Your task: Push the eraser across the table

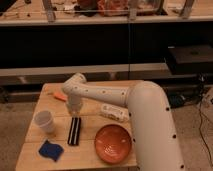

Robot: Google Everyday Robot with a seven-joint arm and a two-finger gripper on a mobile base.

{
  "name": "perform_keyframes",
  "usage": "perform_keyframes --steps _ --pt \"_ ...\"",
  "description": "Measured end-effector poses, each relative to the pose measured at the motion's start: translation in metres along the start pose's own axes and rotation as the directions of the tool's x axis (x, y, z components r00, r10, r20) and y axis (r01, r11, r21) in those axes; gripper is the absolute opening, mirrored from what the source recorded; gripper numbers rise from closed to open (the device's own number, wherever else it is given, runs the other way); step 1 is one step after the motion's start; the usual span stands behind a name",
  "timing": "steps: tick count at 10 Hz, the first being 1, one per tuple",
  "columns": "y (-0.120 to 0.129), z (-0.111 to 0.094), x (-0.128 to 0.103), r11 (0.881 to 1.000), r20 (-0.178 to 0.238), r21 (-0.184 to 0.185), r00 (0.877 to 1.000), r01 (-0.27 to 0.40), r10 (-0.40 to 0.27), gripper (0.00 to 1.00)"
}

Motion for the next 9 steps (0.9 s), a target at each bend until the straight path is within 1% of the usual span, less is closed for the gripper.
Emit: perform_keyframes --steps 9 --pt "0.005 0.0 -0.012 1.0 0.015 -0.011 1.0 0.013 -0.013 0.08"
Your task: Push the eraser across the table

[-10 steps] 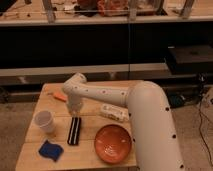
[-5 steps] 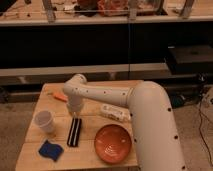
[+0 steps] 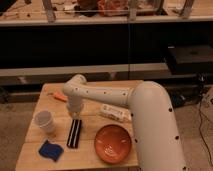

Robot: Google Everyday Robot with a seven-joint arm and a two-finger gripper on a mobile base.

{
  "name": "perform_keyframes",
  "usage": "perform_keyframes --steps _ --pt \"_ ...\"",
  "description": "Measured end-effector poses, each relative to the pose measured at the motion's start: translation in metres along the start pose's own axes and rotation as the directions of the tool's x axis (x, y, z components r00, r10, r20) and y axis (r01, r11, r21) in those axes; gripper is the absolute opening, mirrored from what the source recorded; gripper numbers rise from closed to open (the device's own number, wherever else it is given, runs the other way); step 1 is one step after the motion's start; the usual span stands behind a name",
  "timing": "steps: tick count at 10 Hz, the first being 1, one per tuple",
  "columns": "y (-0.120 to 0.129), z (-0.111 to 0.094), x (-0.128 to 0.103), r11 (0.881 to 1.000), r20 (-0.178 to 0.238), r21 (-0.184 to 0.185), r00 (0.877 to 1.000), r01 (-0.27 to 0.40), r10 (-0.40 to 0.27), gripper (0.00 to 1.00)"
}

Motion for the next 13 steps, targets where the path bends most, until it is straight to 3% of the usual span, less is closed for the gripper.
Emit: perform_keyframes --steps 13 --pt "0.006 -0.002 -0.011 1.0 0.021 -0.014 1.0 0.01 -0.01 0.08"
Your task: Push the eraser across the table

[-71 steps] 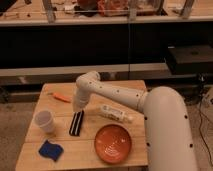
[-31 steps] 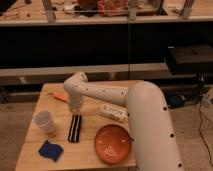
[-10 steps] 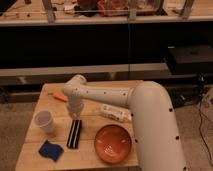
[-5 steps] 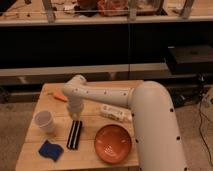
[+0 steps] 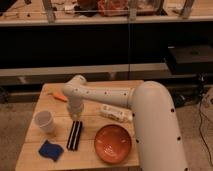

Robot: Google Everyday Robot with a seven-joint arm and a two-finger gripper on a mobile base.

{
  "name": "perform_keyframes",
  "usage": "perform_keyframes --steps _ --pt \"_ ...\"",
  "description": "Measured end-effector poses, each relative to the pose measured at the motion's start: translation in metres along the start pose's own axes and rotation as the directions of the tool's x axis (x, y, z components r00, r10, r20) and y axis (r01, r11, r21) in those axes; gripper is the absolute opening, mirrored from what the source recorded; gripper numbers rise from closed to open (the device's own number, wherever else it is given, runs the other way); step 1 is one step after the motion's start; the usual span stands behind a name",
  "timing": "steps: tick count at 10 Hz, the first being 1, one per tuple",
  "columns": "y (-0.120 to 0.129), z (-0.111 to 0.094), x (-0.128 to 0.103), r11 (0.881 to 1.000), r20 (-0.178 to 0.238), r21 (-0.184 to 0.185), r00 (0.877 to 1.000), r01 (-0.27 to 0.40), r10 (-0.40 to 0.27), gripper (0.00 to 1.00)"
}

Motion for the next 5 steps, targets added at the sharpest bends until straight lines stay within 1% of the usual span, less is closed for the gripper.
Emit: perform_keyframes --steps 5 --pt "0.0017 -0.0008 -0.0036 1.0 0.01 -0.004 1.0 0.003 -0.003 0.08"
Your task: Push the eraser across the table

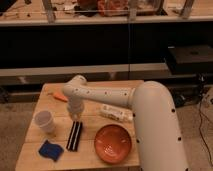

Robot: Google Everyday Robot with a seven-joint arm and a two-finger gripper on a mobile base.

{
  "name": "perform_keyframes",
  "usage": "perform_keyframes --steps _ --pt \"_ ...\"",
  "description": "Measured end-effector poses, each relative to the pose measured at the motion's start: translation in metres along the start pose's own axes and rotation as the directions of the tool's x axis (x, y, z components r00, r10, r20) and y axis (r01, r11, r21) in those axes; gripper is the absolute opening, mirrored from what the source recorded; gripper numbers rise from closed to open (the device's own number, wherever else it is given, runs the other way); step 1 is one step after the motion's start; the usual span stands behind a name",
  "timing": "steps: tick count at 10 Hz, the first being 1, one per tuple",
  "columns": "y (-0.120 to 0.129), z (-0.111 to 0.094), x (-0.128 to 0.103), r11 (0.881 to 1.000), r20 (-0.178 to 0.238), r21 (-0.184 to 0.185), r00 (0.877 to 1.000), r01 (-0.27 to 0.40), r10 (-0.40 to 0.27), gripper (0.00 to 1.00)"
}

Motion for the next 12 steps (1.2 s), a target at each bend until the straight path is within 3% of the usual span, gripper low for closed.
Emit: perform_keyframes --steps 12 --pt "0.004 0.0001 -0.0075 1.0 0.033 -0.008 0.999 0.007 -0.007 0.08"
